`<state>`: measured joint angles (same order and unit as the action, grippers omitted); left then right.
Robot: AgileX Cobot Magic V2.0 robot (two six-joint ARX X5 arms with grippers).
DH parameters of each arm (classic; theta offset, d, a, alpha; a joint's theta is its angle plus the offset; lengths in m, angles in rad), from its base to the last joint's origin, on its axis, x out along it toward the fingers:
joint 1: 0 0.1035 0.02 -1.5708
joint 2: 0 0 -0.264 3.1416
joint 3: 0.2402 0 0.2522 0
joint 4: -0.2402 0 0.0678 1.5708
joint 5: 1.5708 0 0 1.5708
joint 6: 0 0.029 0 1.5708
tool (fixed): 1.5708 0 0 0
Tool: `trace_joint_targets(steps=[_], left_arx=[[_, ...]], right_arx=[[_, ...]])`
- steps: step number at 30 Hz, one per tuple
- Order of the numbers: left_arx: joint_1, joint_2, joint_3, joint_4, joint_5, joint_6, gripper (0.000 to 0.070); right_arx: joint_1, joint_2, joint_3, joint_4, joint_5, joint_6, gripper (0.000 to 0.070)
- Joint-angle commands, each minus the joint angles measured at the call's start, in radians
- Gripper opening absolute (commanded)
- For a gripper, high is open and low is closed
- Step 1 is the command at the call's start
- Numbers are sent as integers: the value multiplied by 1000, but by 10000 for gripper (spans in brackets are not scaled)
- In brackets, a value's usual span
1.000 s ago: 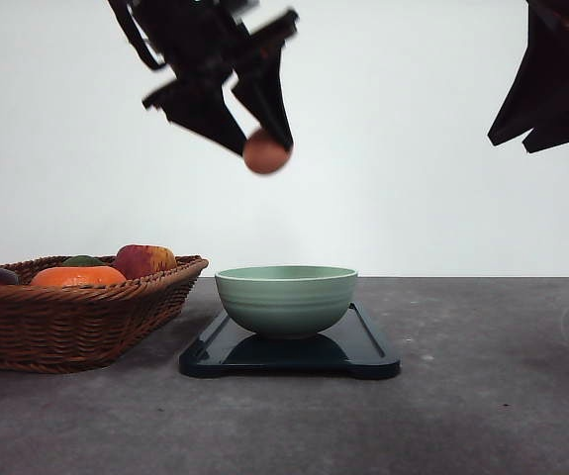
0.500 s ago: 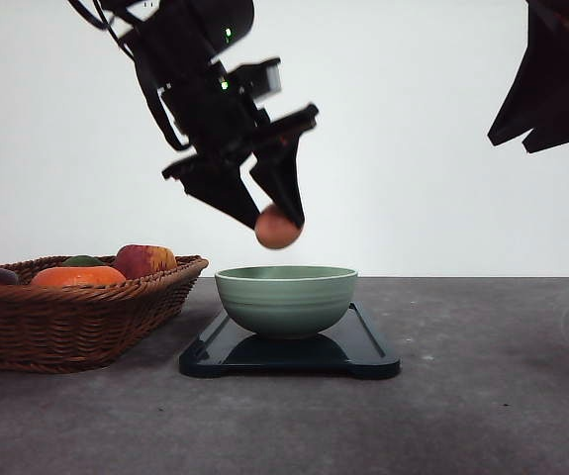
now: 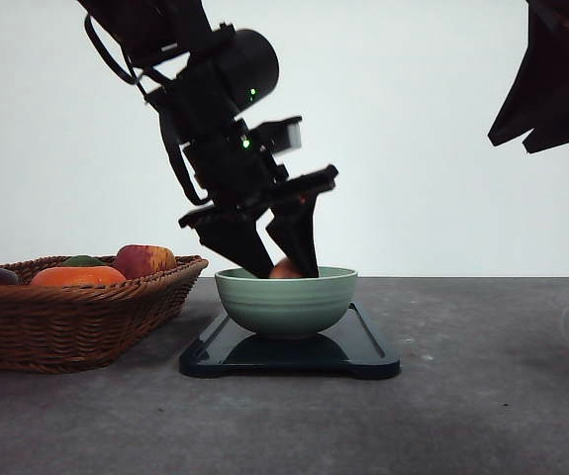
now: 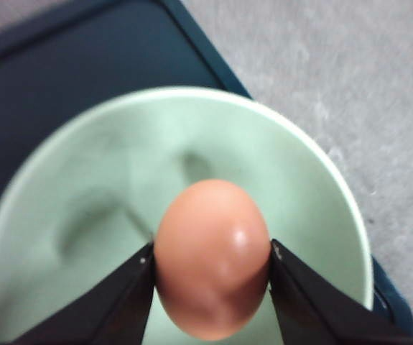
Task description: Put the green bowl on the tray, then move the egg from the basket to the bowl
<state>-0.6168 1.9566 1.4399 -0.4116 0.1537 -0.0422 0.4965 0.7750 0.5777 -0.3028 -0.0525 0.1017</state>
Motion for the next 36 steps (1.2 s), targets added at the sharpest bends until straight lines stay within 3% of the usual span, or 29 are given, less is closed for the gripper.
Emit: trace_joint_targets(steps=[1, 19, 24, 36], left_arx=[[-12, 25, 24, 16, -7, 7, 269], [-22, 54, 24, 19, -47, 85, 277], [-25, 55, 24, 20, -47, 91, 380], [-25, 14, 26, -12, -46, 52, 387]], right_arx=[[5, 8, 3, 2, 0, 3, 238], [5, 8, 3, -17, 0, 3, 238], [5, 8, 3, -17, 1, 3, 238], [5, 8, 3, -43, 1, 3, 238]])
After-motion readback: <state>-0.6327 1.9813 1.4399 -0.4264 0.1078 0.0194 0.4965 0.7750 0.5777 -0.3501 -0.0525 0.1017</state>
